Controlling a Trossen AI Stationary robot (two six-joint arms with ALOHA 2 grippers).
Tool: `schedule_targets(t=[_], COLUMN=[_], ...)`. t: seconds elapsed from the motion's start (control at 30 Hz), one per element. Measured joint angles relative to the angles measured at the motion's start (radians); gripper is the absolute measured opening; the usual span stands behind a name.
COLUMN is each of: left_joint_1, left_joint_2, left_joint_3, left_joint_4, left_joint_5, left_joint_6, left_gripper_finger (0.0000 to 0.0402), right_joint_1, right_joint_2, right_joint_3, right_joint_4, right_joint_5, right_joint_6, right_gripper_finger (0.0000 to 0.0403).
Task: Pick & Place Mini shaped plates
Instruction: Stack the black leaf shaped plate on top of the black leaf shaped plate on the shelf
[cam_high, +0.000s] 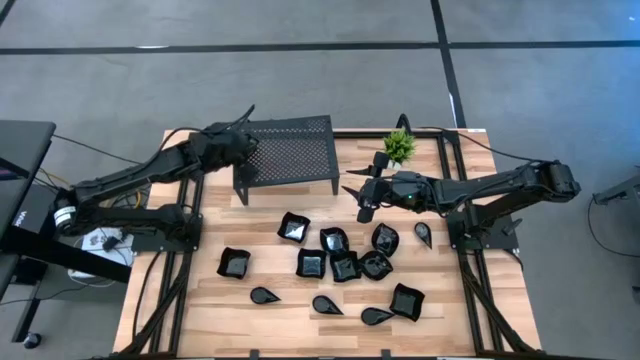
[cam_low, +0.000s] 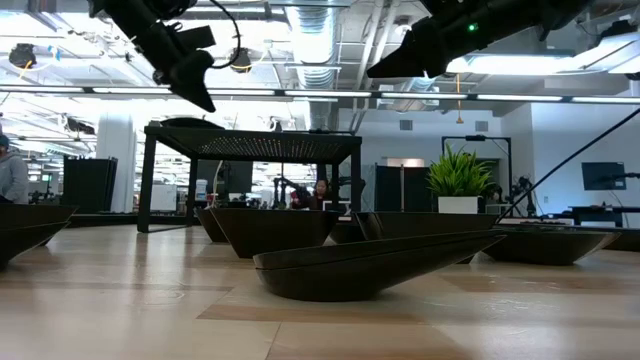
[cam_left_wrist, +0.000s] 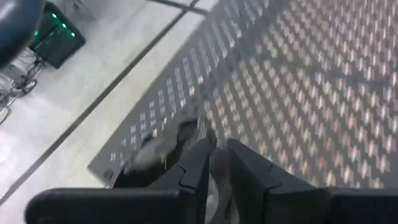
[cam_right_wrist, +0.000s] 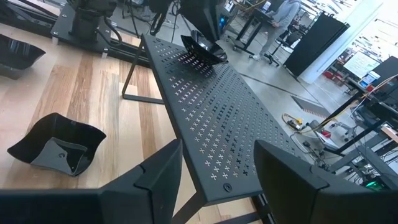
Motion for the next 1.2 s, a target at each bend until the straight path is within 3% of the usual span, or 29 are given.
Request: schedule_targets(t=[0.27, 0.43, 0.67, 0.83, 1.2], left_joint_1=[0.0, 0.0, 0.0, 0.0, -0.028], left_joint_2=[-0.099, -0.103, -0.026, 0.023, 0.0], left_joint_3=[0.0, 0.0, 0.0, 0.0, 0.0], left_joint_4=[-0.117, -0.175, -0.2, -0.196, -0.183], left_joint_5=[0.001, 0.055, 0.051, -0.008, -0.012], left_joint_6=[0.101, 0.157, 0.222, 0.231, 0.231], left_gripper_finger=[0.011, 0.0128, 0.0131, 0.0131, 0.0131], right_joint_1=[0.002, 0.002, 0.002, 0.002, 0.002], right_joint_2=[0.0, 0.0, 0.0, 0.0, 0.0], right_joint_3=[0.0, 0.0, 0.0, 0.0, 0.0], right_joint_4=[-0.001, -0.002, -0.002, -0.002, -0.002], right_joint_5=[-0.001, -0.001, -0.001, -0.001, -0.001], right_joint_6=[0.032, 0.035, 0.035, 0.034, 0.034], right_gripper_finger=[0.0193, 0.0192, 0.0192, 0.0188, 0.0187])
